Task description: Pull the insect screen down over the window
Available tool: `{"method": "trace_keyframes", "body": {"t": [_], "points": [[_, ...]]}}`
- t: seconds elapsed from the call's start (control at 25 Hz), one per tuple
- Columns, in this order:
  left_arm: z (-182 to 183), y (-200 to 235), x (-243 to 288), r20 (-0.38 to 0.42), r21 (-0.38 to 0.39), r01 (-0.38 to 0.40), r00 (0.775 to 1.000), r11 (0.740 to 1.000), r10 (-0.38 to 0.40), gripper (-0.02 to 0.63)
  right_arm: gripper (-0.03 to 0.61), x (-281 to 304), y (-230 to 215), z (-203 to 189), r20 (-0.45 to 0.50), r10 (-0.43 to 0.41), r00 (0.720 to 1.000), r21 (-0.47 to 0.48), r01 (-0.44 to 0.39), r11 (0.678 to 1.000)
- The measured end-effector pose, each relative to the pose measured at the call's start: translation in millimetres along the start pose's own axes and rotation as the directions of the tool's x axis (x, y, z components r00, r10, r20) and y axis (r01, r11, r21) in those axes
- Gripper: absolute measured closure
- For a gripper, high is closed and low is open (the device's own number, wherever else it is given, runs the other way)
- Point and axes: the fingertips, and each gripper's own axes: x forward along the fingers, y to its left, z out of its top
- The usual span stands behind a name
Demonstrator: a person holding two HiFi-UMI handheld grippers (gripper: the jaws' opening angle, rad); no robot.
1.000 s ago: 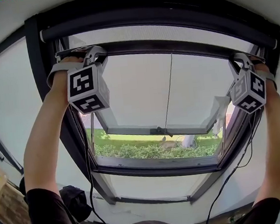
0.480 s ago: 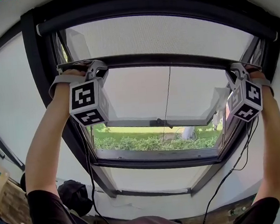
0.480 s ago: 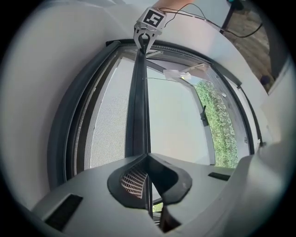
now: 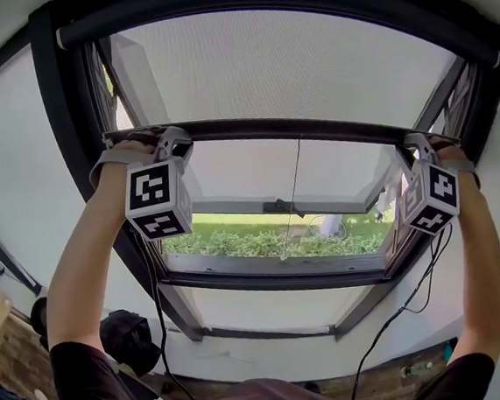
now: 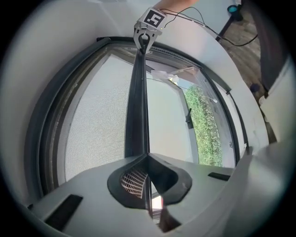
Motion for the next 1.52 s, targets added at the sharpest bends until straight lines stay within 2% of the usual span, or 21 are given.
{"method": "trace_keyframes", "body": {"t": [0.16, 0.28, 0.52, 0.76, 1.0, 1.24, 1.4, 1.52], "points": [[0, -27, 6, -0.01, 0.032, 0.014, 1.0, 0.999, -0.013, 0.604, 0.561, 5, 28, -3, 0.008, 0.043, 0.999, 0.017, -0.043, 0.999], [1, -41, 7, 0.002, 0.014, 0.034, 0.999, 0.999, -0.034, 0.604, 0.561, 6, 42, -4, 0.009, 0.081, 0.997, 0.024, -0.081, 0.996], [1, -83, 13, 0.009, 0.024, 0.134, 0.991, 0.991, -0.134, 0.604, 0.561, 14, 84, -2, -0.002, 0.181, 0.983, 0.012, -0.181, 0.983], [0, -120, 22, 0.017, 0.025, 0.161, 0.987, 0.987, -0.161, 0.604, 0.561, 19, 118, 0, -0.004, 0.22, 0.976, 0.027, -0.22, 0.975], [0, -167, 27, 0.04, 0.011, 0.294, 0.955, 0.956, -0.294, 0.604, 0.562, 25, 165, -1, -0.029, 0.331, 0.943, 0.024, -0.33, 0.944], [-1, -202, 33, 0.05, -0.016, 0.327, 0.944, 0.945, -0.326, 0.604, 0.562, 32, 199, -2, -0.034, 0.377, 0.926, 0.044, -0.375, 0.926], [-1, -234, 38, 0.062, -0.027, 0.393, 0.918, 0.919, -0.391, 0.604, 0.561, 36, 231, -2, -0.043, 0.425, 0.904, 0.037, -0.423, 0.905], [-1, -253, 45, 0.064, -0.036, 0.411, 0.911, 0.911, -0.408, 0.604, 0.562, 43, 251, -3, -0.059, 0.434, 0.899, 0.025, -0.433, 0.901]]}}
